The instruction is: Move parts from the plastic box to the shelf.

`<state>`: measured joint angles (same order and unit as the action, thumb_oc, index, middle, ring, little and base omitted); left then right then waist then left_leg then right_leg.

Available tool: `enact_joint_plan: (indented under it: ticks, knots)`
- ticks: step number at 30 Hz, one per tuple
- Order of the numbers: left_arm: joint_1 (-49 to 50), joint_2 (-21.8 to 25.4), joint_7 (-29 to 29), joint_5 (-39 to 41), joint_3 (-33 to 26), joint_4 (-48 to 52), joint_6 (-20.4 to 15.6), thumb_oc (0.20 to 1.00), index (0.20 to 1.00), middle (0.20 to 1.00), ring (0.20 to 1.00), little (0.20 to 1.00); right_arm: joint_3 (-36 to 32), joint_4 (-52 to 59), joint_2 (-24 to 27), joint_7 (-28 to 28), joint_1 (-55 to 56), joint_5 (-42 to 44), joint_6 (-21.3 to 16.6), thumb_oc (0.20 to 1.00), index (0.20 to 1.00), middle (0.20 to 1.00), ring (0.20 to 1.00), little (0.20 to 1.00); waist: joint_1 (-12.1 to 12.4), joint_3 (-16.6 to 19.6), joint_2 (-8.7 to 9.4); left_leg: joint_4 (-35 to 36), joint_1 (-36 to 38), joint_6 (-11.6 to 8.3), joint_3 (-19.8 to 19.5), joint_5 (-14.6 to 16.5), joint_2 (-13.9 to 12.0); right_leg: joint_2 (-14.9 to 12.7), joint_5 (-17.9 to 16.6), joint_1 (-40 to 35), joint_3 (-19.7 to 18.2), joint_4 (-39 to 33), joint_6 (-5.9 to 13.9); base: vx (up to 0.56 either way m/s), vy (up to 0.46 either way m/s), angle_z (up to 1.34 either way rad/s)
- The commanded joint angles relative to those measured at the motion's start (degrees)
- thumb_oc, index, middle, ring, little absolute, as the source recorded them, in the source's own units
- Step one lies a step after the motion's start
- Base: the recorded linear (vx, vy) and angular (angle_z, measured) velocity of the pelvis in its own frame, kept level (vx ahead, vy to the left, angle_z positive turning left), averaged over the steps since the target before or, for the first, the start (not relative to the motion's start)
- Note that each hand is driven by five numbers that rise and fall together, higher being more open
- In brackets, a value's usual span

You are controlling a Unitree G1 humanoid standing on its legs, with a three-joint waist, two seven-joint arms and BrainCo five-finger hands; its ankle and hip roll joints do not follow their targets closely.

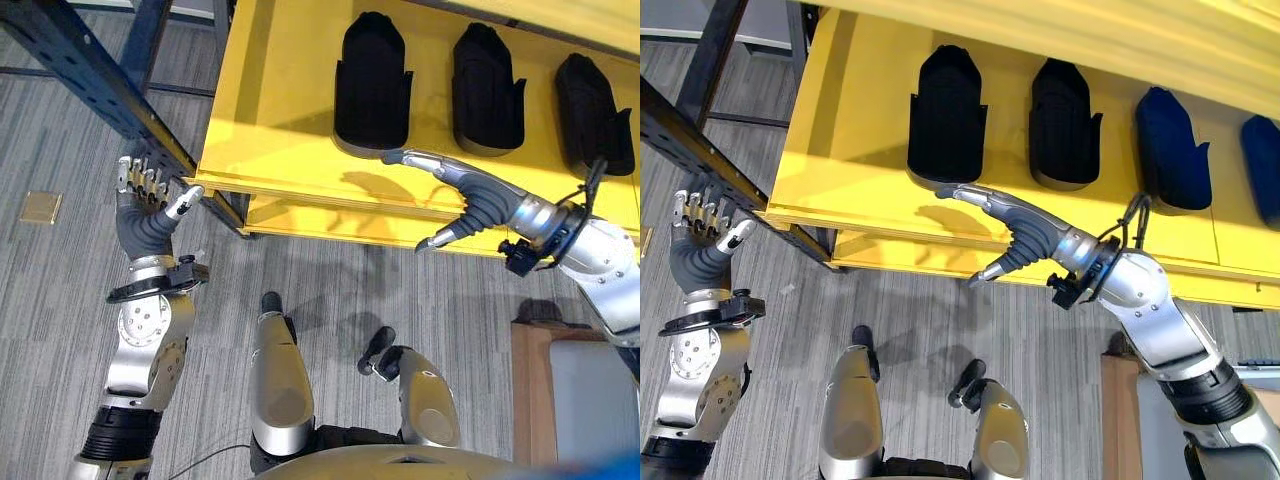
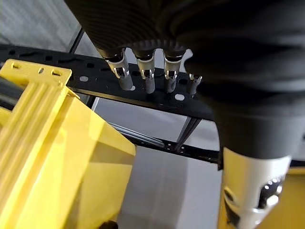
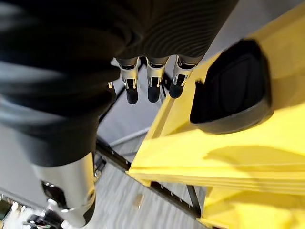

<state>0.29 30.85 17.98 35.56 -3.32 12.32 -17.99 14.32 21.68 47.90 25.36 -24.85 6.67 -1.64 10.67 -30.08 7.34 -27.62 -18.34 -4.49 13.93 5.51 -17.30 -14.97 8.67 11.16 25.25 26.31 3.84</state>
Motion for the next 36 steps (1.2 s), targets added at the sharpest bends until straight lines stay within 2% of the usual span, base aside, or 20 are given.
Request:
enact_joint_plan:
  ticks: [1, 4, 7, 13, 18, 19, 21, 24, 27, 36]
  knots:
    - [-1.45, 2.49, -3.02, -0.72, 0.23, 7.44, -4.64, 1.0, 1.0, 1.0, 1.0, 1.0, -1.02, -0.05, -0.87, -0.03, -0.27, 3.52, 0.24, 1.0, 1.0, 1.0, 1.0, 1.0, 0.03, 2.43, -0.61, -0.95, 3.09, -0.05, 2.74, 3.37, -0.02, -1.66, 0.13, -2.62, 0.9, 0.96, 4.04, -0.01, -0.018, 0.13]
    - [-2.38, 2.57, -1.71, -1.16, 0.77, 7.21, -4.88, 1.0, 1.0, 1.0, 1.0, 1.0, 0.69, -1.42, -1.62, -0.58, -1.3, 1.85, 1.25, 1.0, 1.0, 1.0, 1.0, 1.0, 0.16, 2.62, -0.7, -1.57, 2.62, 0.02, 2.55, 3.44, -0.2, -1.9, 0.5, -2.32, 1.21, 1.95, 3.95, -0.01, -0.004, 0.05]
    - [-3.52, 2.65, 0.17, -1.32, 1.0, 6.51, -4.89, 1.0, 1.0, 1.0, 1.0, 1.0, 2.59, -3.85, -2.7, 1.12, -2.92, 2.91, 3.1, 1.0, 1.0, 1.0, 1.0, 1.0, 0.2, 2.6, -1.02, -2.12, 2.46, 0.09, 2.28, 3.57, -0.27, -2.21, 0.83, -2.12, 0.92, 2.73, 4.01, 0.0, 0.0, 0.0]
    - [-3.99, 2.7, 0.61, -1.06, 1.1, 5.33, -3.69, 1.0, 1.0, 1.0, 1.0, 1.0, 6.08, -8.05, -2.53, 1.85, -4.66, -2.62, 5.49, 1.0, 1.0, 1.0, 1.0, 1.0, 0.54, 2.71, -1.26, -3.52, 2.02, -0.08, 2.48, 3.93, -1.32, -3.07, 1.57, -1.62, 1.5, 4.52, 3.79, 0.0, 0.0, 0.0]
    - [-3.58, 2.76, 0.58, -0.63, 1.02, 4.57, -3.16, 1.0, 1.0, 1.0, 1.0, 1.0, 7.33, -11.22, -1.25, -0.68, -5.26, -6.2, 5.39, 1.0, 1.0, 1.0, 1.0, 1.0, 0.44, 2.81, -1.43, -3.63, 2.16, -0.04, 2.62, 3.95, -1.48, -3.55, 1.76, -1.19, 1.37, 5.4, 3.92, 0.01, 0.022, 0.04]
    - [-3.48, 2.62, 0.27, 0.65, 1.18, 4.29, -1.36, 1.0, 1.0, 1.0, 1.0, 1.0, 7.58, -13.12, -0.6, -1.76, -5.47, -6.73, 5.37, 1.0, 1.0, 1.0, 1.0, 1.0, 0.37, 2.69, -1.49, -3.71, 2.16, -0.06, 2.7, 3.92, -1.63, -3.76, 1.85, -1.03, 1.34, 5.75, 3.9, 0.0, 0.0, 0.0]
    - [-3.66, 2.55, 0.57, 0.82, 1.43, 3.78, -0.68, 1.0, 1.0, 1.0, 1.0, 1.0, 7.85, -14.89, -0.45, -2.37, -6.0, -7.85, 4.82, 1.0, 1.0, 1.0, 1.0, 1.0, 0.27, 2.64, -1.58, -3.75, 2.22, -0.04, 2.65, 3.93, -1.61, -3.98, 1.89, -0.87, 1.22, 6.07, 3.93, 0.0, 0.016, 0.01]
    - [-4.18, 2.61, 0.37, 0.06, 1.74, 3.17, -1.31, 1.0, 1.0, 1.0, 1.0, 1.0, 7.68, -17.08, -0.38, -2.98, -6.67, -9.12, 4.69, 1.0, 1.0, 1.0, 1.0, 1.0, 0.1, 2.56, -1.79, -3.88, 2.24, 0.11, 2.61, 4.04, -1.54, -4.49, 1.93, -0.44, 1.07, 6.74, 4.05, 0.01, 0.015, 0.01]
    - [-4.33, 2.26, 0.47, 0.56, 1.92, 3.0, -0.45, 1.0, 1.0, 1.0, 1.0, 1.0, 7.89, -20.0, -0.63, -5.51, -7.76, -9.47, 4.31, 1.0, 1.0, 1.0, 1.0, 1.0, 0.18, 2.51, -2.13, -4.29, 2.19, 0.34, 2.35, 4.38, -1.35, -4.93, 2.3, -0.1, 0.85, 7.71, 3.98, 0.02, 0.028, -0.01]
    - [-4.91, 1.45, 0.63, 3.15, 2.15, 2.46, -0.11, 1.0, 1.0, 1.0, 1.0, 1.0, 8.78, -26.99, -1.56, -5.22, -11.17, -11.37, 4.46, 1.0, 1.0, 1.0, 1.0, 1.0, 0.49, 2.54, -2.62, -5.01, 1.91, 0.51, 1.9, 4.96, -0.97, -5.75, 2.79, 0.71, 0.61, 9.02, 3.84, 0.01, 0.005, -0.01]
